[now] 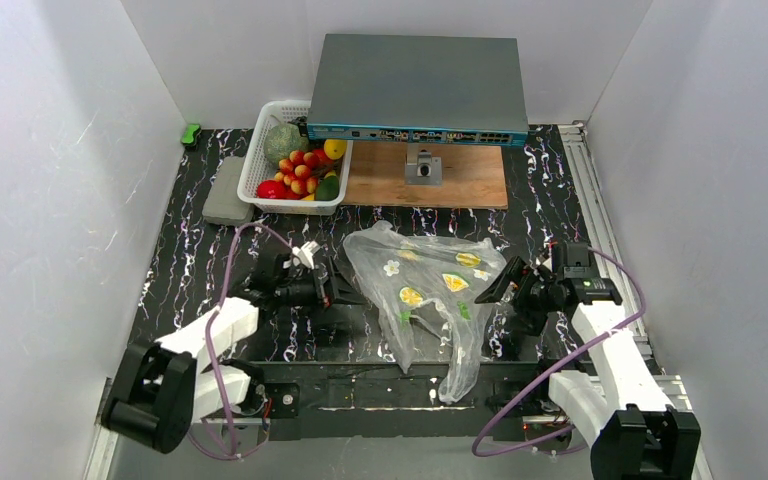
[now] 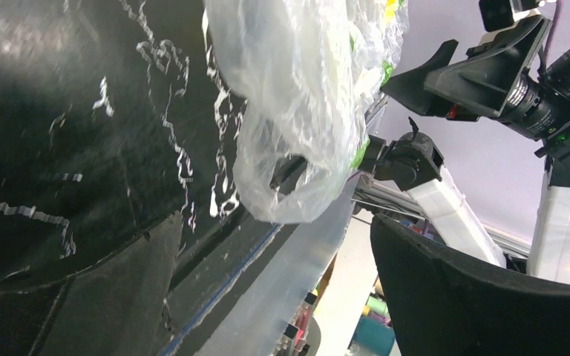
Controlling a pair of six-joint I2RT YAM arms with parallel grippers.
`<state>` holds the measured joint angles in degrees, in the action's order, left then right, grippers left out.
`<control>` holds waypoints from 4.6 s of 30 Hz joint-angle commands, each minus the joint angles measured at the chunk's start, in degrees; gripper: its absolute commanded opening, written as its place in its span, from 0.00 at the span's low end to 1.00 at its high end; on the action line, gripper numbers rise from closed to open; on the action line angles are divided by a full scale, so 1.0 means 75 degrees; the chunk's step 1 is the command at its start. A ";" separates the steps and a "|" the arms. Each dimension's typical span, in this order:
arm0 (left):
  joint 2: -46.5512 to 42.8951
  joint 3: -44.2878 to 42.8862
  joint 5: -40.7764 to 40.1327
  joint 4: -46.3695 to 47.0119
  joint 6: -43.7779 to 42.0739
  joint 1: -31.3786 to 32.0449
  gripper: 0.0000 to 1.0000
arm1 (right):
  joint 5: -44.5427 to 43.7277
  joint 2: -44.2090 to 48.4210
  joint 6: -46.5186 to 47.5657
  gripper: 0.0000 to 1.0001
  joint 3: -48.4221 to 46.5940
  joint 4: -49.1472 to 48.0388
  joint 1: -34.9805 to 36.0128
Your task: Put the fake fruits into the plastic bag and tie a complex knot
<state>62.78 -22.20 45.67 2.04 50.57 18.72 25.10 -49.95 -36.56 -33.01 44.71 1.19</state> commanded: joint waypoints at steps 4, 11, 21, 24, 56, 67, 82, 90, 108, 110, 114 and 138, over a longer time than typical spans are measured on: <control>0.1730 -0.0801 -0.0713 0.2281 0.0483 0.1089 0.96 | 0.0287 -0.0431 -0.0515 0.98 0.0882 -0.1475 0.0341; 0.3082 -0.1400 -0.0962 0.2520 0.0810 0.1488 0.89 | 0.0205 -0.1603 -0.0974 0.94 0.1078 -0.3469 0.1243; 0.3535 -0.1442 -0.1006 0.2797 0.1157 0.1660 0.30 | 0.0653 -0.2204 -0.1125 0.42 0.0990 -0.4822 0.1634; 0.3081 -0.1412 -0.0853 0.2300 0.0971 0.1425 0.07 | 0.0812 -0.2029 -0.0909 0.01 0.0623 -0.4336 0.1454; -0.0125 -0.2777 -0.3054 -0.2680 -0.6310 0.2702 0.98 | 0.0650 -0.2253 0.1629 0.75 -0.1430 -0.0648 -0.1260; 0.1372 -0.2079 -0.5039 -0.0058 -0.3792 0.3812 0.98 | 0.0218 -0.0277 0.0500 0.98 -0.0053 -0.0130 -0.0246; 0.2392 -0.2798 -0.4846 -0.1135 -0.3349 0.3463 0.20 | -0.1400 -0.1177 -0.0019 0.07 -0.0236 -0.1486 0.1918; 0.0410 -0.3297 -0.4344 -0.4444 -0.5901 0.1776 0.00 | -0.0549 -0.1052 0.2751 0.01 -0.2541 0.0735 0.0017; 0.0279 -0.4686 0.1590 -0.3555 -0.1303 0.1488 0.00 | 0.0513 0.0443 0.5602 0.98 -0.4531 0.0730 -0.0182; 0.0396 -0.4820 0.1738 -0.3293 -0.0824 0.1490 0.00 | 0.1061 0.0821 0.5727 0.91 -0.4691 0.0174 0.0387; 0.0642 -0.5165 0.2023 -0.2964 -0.0219 0.1488 0.00 | 0.1126 0.1027 0.5823 0.55 -0.4715 -0.1094 0.2215; 0.0163 -0.7025 0.4136 -0.6175 -0.2868 -0.2144 0.00 | -0.3286 0.1972 1.0866 0.92 -0.0163 -0.1263 0.4480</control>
<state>65.93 -72.16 73.45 -23.83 45.45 17.08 -4.03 -43.53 33.45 -37.30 22.81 41.15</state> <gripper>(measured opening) 0.010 0.834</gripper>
